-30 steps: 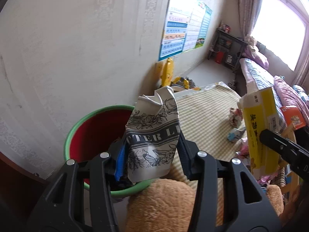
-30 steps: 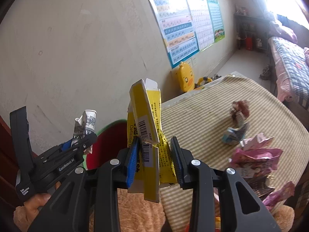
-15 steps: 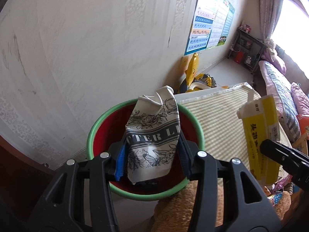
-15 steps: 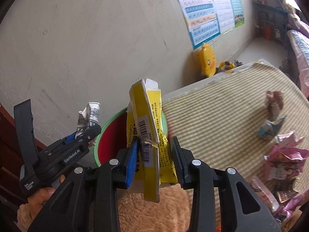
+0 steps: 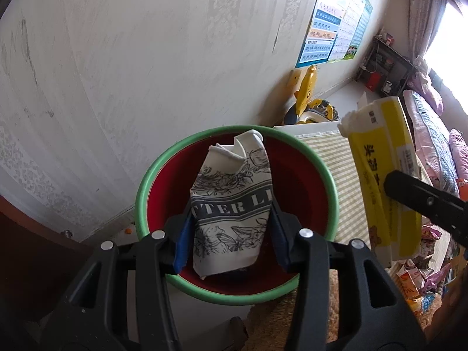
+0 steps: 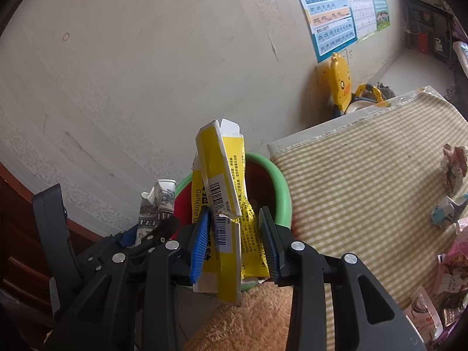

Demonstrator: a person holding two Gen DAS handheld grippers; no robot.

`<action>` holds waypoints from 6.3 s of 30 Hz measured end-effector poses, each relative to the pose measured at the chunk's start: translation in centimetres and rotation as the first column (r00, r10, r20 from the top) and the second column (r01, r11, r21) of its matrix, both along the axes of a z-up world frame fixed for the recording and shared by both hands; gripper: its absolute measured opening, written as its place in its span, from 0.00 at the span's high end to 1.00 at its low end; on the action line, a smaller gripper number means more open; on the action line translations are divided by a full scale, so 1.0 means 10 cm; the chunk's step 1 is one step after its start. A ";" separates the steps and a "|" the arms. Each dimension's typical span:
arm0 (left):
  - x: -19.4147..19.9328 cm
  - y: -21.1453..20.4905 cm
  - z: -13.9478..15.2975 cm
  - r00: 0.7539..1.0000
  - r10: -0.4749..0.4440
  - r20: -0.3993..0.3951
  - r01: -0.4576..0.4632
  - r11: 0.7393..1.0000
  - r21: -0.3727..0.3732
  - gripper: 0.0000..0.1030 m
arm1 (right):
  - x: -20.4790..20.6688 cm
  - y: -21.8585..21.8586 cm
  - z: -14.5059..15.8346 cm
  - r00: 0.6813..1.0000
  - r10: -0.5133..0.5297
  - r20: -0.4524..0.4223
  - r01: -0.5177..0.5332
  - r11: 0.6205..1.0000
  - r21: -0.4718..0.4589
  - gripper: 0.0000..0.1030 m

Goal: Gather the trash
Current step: 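Carry the paper cup and yellow box over the red bucket and release both, then move both grippers back over the table toward the orange snack bag, then grasp the orange snack bag with the right gripper while the left gripper grasps the white-pink packet, then lift the white-pink packet with the left gripper while the right gripper regrasps the orange bag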

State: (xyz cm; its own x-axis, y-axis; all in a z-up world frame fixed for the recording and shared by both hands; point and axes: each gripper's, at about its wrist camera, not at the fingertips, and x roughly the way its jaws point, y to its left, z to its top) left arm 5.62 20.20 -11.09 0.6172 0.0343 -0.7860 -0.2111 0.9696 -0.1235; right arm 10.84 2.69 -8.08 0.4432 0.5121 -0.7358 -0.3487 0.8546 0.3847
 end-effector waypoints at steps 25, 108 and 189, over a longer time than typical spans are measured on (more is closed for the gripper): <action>0.05 0.08 -0.15 0.998 0.044 -0.053 -0.046 0.999 -0.028 0.41 | 0.06 0.06 -0.08 1.000 0.010 -0.019 -0.009 0.999 0.050 0.51; -0.01 -3.38 -0.75 0.888 -0.344 -0.306 0.295 0.935 -0.197 0.25 | -1.54 -3.32 -0.08 0.827 -0.561 0.022 0.560 0.827 0.040 0.59; -0.30 -1.66 0.64 0.939 -0.313 0.143 0.301 0.948 0.099 0.71 | -0.97 -1.96 0.28 0.924 -0.367 0.103 0.376 0.924 -0.074 0.90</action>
